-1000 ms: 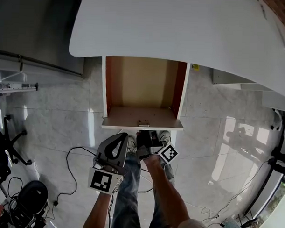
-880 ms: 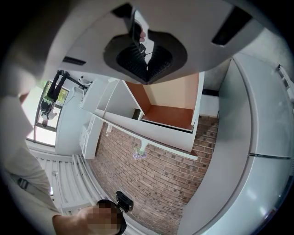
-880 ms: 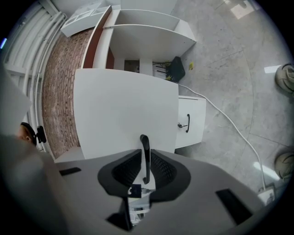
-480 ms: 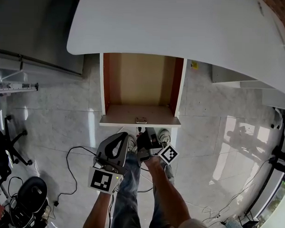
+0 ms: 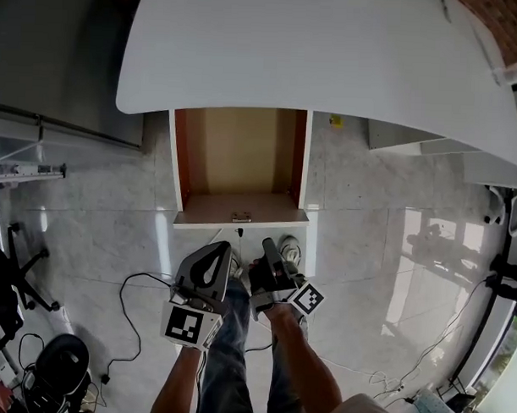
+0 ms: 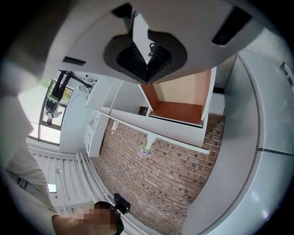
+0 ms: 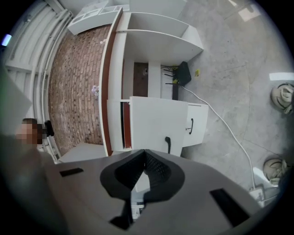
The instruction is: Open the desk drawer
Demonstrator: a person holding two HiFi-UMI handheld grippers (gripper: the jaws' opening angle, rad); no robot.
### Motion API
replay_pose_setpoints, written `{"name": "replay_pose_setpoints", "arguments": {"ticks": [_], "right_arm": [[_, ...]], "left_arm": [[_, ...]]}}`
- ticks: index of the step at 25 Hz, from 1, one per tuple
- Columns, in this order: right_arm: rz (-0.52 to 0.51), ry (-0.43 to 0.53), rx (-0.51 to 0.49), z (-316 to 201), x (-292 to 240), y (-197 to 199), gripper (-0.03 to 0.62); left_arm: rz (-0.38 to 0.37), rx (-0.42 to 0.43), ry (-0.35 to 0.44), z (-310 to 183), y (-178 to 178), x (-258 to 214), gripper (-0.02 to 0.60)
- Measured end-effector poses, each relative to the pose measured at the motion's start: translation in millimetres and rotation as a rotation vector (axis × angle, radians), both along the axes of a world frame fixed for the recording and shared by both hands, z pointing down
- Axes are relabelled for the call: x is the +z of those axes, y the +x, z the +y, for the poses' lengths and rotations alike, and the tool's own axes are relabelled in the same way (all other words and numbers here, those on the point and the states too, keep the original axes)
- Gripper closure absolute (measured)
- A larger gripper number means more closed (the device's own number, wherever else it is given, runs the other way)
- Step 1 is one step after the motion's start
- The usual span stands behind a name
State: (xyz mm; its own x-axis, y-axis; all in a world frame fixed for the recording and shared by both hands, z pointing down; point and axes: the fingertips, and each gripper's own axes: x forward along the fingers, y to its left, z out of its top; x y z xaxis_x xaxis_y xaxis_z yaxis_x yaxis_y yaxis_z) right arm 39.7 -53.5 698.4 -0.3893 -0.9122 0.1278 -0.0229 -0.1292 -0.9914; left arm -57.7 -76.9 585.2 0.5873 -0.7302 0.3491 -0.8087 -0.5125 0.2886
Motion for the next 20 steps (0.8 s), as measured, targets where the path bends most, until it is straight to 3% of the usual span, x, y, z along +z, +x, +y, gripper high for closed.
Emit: {"name": "replay_pose_setpoints", "arguments": {"ticks": [5,9,15,20], "right_arm": [[0.052,0.058,0.000,5.9,-58.0,15.8,0.577],[0.203,0.113,-0.045,6.1,-108.8,25.0,0.577],[0.653,0.286,-0.210,-5.4,-210.3,20.7,0.577],[1.220,0.502,-0.376,-6.1,-298.0,1.0,0.577]], "left_arm": [[0.023,0.003,-0.002,3.7,4.1,-34.5,0.569],[0.034,0.011,0.003,11.4,4.1,-63.9,0.569],[0.033,0.017,0.040,15.1,-1.1,-114.9,0.569],[0.040,0.050,0.083,20.2,9.2,-169.6,0.569]]}}
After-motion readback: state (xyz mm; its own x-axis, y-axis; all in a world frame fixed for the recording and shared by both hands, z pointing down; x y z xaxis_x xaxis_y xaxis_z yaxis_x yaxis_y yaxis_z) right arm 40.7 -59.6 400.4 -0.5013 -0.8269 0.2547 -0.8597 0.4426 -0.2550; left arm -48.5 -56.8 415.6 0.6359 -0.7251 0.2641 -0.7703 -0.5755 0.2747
